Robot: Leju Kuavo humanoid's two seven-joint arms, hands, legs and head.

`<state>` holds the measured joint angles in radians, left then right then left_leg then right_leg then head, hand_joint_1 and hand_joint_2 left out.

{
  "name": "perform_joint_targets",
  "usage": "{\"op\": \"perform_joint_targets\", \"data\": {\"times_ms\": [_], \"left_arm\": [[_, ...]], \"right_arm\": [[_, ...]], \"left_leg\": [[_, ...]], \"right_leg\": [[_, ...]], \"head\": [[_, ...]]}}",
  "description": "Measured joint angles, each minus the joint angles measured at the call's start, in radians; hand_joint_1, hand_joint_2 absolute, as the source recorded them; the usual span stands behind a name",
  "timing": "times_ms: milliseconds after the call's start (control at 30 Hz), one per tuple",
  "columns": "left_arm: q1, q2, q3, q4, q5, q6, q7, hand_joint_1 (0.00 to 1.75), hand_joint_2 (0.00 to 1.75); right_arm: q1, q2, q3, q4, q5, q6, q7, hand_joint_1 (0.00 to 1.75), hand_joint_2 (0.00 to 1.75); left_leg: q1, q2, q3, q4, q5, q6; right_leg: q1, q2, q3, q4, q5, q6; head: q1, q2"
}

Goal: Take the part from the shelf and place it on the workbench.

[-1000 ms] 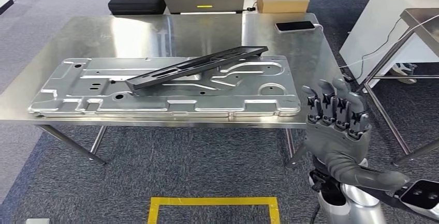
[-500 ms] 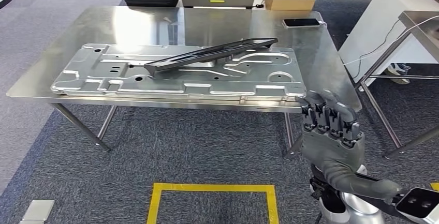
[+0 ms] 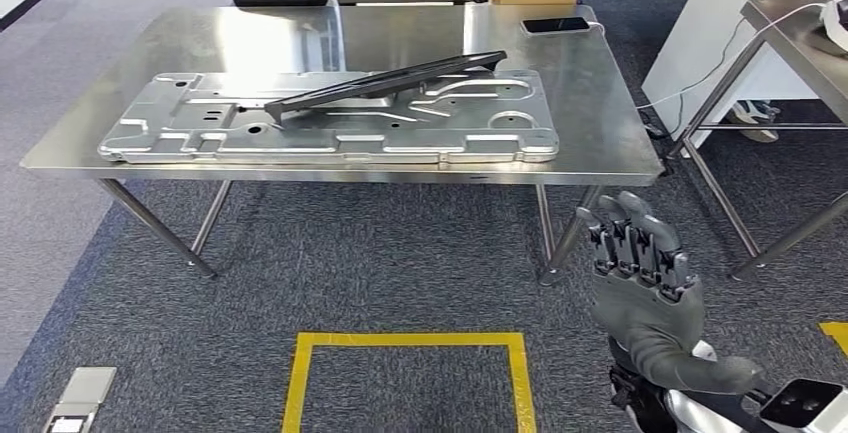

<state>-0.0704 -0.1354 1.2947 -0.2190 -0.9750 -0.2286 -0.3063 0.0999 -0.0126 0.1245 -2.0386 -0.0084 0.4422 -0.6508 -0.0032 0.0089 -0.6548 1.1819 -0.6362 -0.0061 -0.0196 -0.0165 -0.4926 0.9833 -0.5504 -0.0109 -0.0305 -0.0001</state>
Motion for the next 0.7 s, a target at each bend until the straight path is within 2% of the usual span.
{"op": "perform_joint_targets", "data": {"times_ms": [33,67,100,133,167,200,233,267,300,367,400,433,500,533,567,600,633,667,700], "left_arm": [[0.0,0.0,0.0,0.0,0.0,-0.001,-0.003,0.0,0.0],[0.0,0.0,0.0,0.0,-0.001,-0.003,-0.006,0.0,0.0],[-0.001,0.0,0.0,0.0,-0.001,-0.004,-0.009,0.0,0.0],[-0.001,0.0,0.0,0.0,-0.001,-0.005,-0.014,0.0,0.0],[-0.003,0.0,0.0,0.0,-0.002,-0.007,-0.018,0.0,0.0],[-0.004,0.001,0.0,0.0,-0.002,-0.009,-0.023,0.0,0.0],[-0.007,0.001,0.0,0.0,-0.001,-0.011,-0.027,0.0,0.0],[-0.009,0.001,0.0,0.0,0.0,-0.012,-0.03,0.0,0.0],[-0.011,0.001,0.0,0.0,0.001,-0.013,-0.032,0.0,0.0],[-0.011,0.001,0.0,0.0,0.003,-0.014,-0.037,0.0,0.0],[-0.01,0.001,0.0,0.0,0.004,-0.015,-0.038,0.0,0.0],[-0.008,0.001,0.0,0.0,0.005,-0.015,-0.039,0.0,0.0],[-0.006,0.001,0.001,0.0,0.006,-0.014,-0.039,0.0,0.0],[-0.005,0.001,0.001,0.0,0.006,-0.013,-0.038,0.0,0.0],[-0.004,0.0,0.001,0.0,0.005,-0.012,-0.037,0.0,0.0],[-0.003,0.0,0.001,0.0,0.005,-0.01,-0.036,0.0,0.0],[-0.002,-0.001,0.001,0.0,0.004,-0.008,-0.035,0.0,0.0],[-0.002,-0.001,0.001,0.0,0.003,-0.006,-0.034,0.0,0.0],[-0.002,-0.002,0.001,0.0,0.003,-0.004,-0.034,0.0,0.0]], "right_arm": [[0.01,0.0,-0.004,0.004,0.002,-0.004,0.0,0.0,0.0],[0.02,0.0,-0.007,0.01,0.005,-0.008,0.0,0.0,0.0],[0.03,0.0,-0.01,0.015,0.008,-0.011,0.0,0.0,0.0],[0.039,0.0,-0.014,0.021,0.012,-0.015,0.0,0.0,0.0],[0.049,-0.001,-0.019,0.028,0.016,-0.019,0.0,0.0,0.0],[0.059,-0.001,-0.023,0.035,0.02,-0.022,0.0,0.0,0.0],[0.069,-0.001,-0.026,0.043,0.025,-0.024,0.0,0.0,0.0],[0.079,-0.001,-0.029,0.053,0.029,-0.027,0.0,0.0,0.0],[0.09,-0.002,-0.032,0.063,0.031,-0.03,0.0,0.0,0.0],[0.117,-0.002,-0.042,0.088,0.031,-0.037,0.0,0.0,0.0],[0.131,-0.002,-0.049,0.102,0.029,-0.041,0.0,0.0,0.0],[0.146,-0.003,-0.056,0.114,0.028,-0.045,0.0,0.0,0.0],[0.17,-0.003,-0.074,0.14,0.026,-0.053,0.0,0.0,0.0],[0.18,-0.003,-0.085,0.155,0.026,-0.056,0.0,0.0,0.0],[0.189,-0.002,-0.096,0.17,0.026,-0.058,0.001,0.0,0.0],[0.197,-0.001,-0.108,0.186,0.027,-0.059,0.002,0.0,0.0],[0.204,0.002,-0.118,0.202,0.029,-0.059,0.002,0.0,0.0],[0.208,0.005,-0.129,0.216,0.032,-0.058,0.003,0.0,0.0],[0.211,0.009,-0.14,0.229,0.036,-0.056,0.005,0.0,0.0]], "left_leg": [[0.004,0.0,-0.009,0.061,-0.03,-0.005],[0.007,0.0,-0.009,0.103,-0.035,-0.008],[0.009,0.0,0.005,0.117,-0.017,-0.01],[0.012,0.0,0.035,0.096,0.013,-0.011],[0.013,-0.001,0.082,0.041,0.04,-0.01],[0.013,-0.002,0.142,-0.035,0.055,-0.007],[0.012,-0.005,0.199,-0.116,0.054,-0.002],[0.01,-0.007,0.24,-0.177,0.046,0.003],[0.007,-0.008,0.262,-0.214,0.038,0.008],[0.005,-0.006,0.253,-0.23,0.043,0.022],[0.005,-0.003,0.242,-0.231,0.053,0.03],[0.005,0.0,0.228,-0.232,0.065,0.039],[0.002,0.003,0.196,-0.231,0.09,0.052],[-0.001,0.005,0.18,-0.229,0.102,0.055],[-0.004,0.006,0.162,-0.225,0.114,0.057],[-0.007,0.007,0.144,-0.219,0.124,0.057],[-0.009,0.008,0.125,-0.21,0.131,0.057],[-0.01,0.009,0.106,-0.2,0.138,0.055],[-0.011,0.009,0.089,-0.188,0.143,0.053]], "right_leg": [[0.0,-0.001,-0.017,0.002,0.012,0.001],[0.0,-0.002,-0.035,0.006,0.023,0.002],[0.0,-0.002,-0.054,0.011,0.033,0.004],[-0.001,-0.003,-0.071,0.015,0.043,0.007],[-0.001,-0.003,-0.086,0.02,0.052,0.01],[0.0,-0.002,-0.098,0.023,0.06,0.014],[0.002,-0.002,-0.106,0.026,0.069,0.019],[0.003,-0.002,-0.111,0.027,0.079,0.025],[0.004,-0.002,-0.116,0.028,0.089,0.031],[0.001,-0.001,-0.128,0.029,0.1,0.044],[0.0,0.001,-0.135,0.038,0.083,0.049],[0.0,0.004,-0.145,0.062,0.047,0.052],[0.0,0.007,-0.165,0.165,-0.062,0.052],[0.0,0.007,-0.172,0.228,-0.099,0.053],[0.0,0.008,-0.172,0.279,-0.112,0.053],[0.0,0.009,-0.161,0.305,-0.098,0.053],[0.001,0.009,-0.136,0.297,-0.069,0.052],[0.002,0.009,-0.094,0.254,-0.04,0.049],[0.004,0.01,-0.038,0.185,-0.025,0.045]], "head": [[0.0,0.0],[0.0,0.0],[0.0,0.0],[0.0,0.0],[0.0,0.0],[0.0,0.0],[0.0,0.0],[0.0,0.0],[0.0,0.0],[0.0,0.0],[0.001,0.0],[0.001,0.0],[0.003,0.0],[0.003,0.0],[0.003,0.0],[0.003,0.0],[0.003,0.0],[0.003,0.0],[0.003,0.0]]}}
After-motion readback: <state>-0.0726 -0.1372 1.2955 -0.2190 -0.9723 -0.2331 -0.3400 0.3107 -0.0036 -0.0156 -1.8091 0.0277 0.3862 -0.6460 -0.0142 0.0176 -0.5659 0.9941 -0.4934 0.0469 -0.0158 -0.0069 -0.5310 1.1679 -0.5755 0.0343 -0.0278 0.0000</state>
